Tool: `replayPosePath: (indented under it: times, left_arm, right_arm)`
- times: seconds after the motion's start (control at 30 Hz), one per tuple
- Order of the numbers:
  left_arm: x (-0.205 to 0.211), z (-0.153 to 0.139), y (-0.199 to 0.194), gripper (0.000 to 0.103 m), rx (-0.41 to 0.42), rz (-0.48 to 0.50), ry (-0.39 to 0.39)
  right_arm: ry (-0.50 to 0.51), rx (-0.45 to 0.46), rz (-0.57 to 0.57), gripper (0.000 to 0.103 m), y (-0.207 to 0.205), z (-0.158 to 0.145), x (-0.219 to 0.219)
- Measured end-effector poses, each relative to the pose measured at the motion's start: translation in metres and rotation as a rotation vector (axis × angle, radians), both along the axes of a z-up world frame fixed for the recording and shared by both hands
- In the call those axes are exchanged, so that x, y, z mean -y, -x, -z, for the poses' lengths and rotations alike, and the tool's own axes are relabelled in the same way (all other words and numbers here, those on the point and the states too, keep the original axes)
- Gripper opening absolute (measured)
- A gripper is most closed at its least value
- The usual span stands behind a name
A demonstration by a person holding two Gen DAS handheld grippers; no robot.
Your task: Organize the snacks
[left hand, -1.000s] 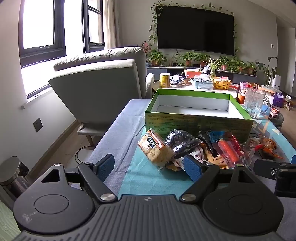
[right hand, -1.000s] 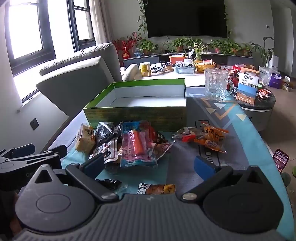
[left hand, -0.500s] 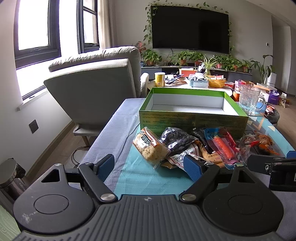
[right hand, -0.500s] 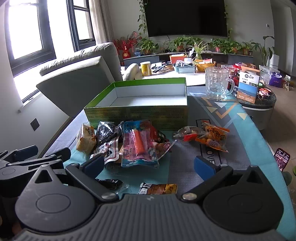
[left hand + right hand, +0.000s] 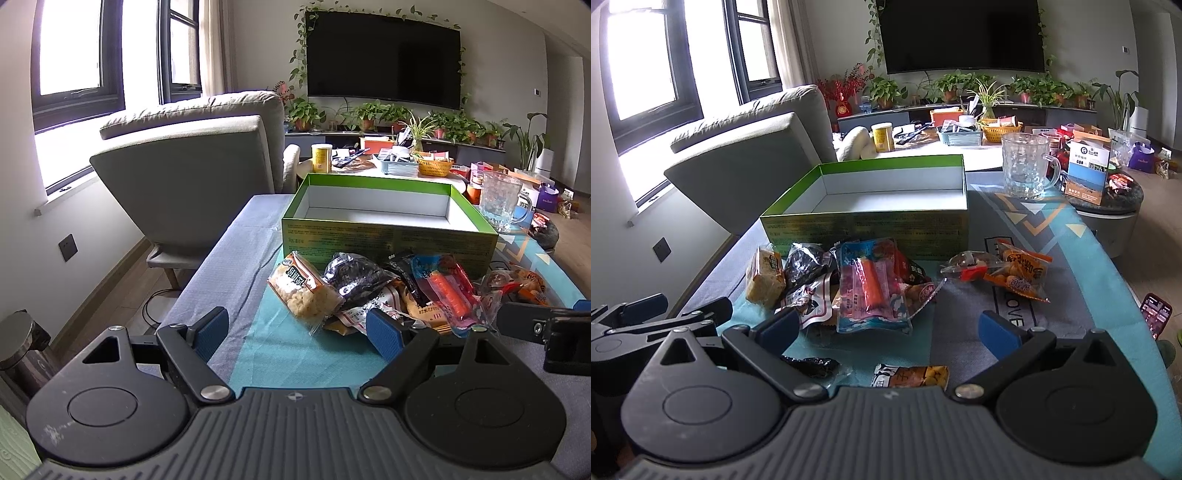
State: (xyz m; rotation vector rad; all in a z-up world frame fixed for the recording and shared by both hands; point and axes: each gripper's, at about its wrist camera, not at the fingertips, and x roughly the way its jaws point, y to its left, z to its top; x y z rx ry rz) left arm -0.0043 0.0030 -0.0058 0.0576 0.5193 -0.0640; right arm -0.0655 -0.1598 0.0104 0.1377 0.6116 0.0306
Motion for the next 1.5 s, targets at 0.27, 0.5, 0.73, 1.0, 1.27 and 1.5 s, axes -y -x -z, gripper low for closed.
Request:
replayPosePath:
  times: [0.27,0.5,0.73,1.0,1.27,1.5]
  left_arm:
    - [0.0,0.002,-0.001,0.08,-0.008,-0.004,-0.002]
    - [-0.002,0.002,0.001,0.08,-0.007,-0.009,0.003]
    - [-0.002,0.001,0.001,0.08,-0.006,-0.012,0.005]
    - [-0.003,0.0,0.0,0.08,-0.009,-0.012,0.006]
    - [-0.006,0.001,-0.002,0.08,-0.013,-0.029,0.018]
    - [-0.006,0.003,-0.002,0.08,-0.019,-0.023,0.016]
  right_arm:
    - [-0.036,0.007,-0.032,0.036,0.0,0.001,0.0]
    - [-0.039,0.088,-0.018,0.036,0.007,-0.003,0.001]
    - [-0.081,0.054,-0.032,0.036,0.003,-0.003,0.007]
    - [-0.143,0.009,-0.058,0.036,0.002,-0.005,0.01]
    - [-0.177,-0.026,-0.064,0.035,-0.001,-0.003,0.013]
    - [-0.17,-0.026,-0.083,0.035,0.0,-0.003,0.01]
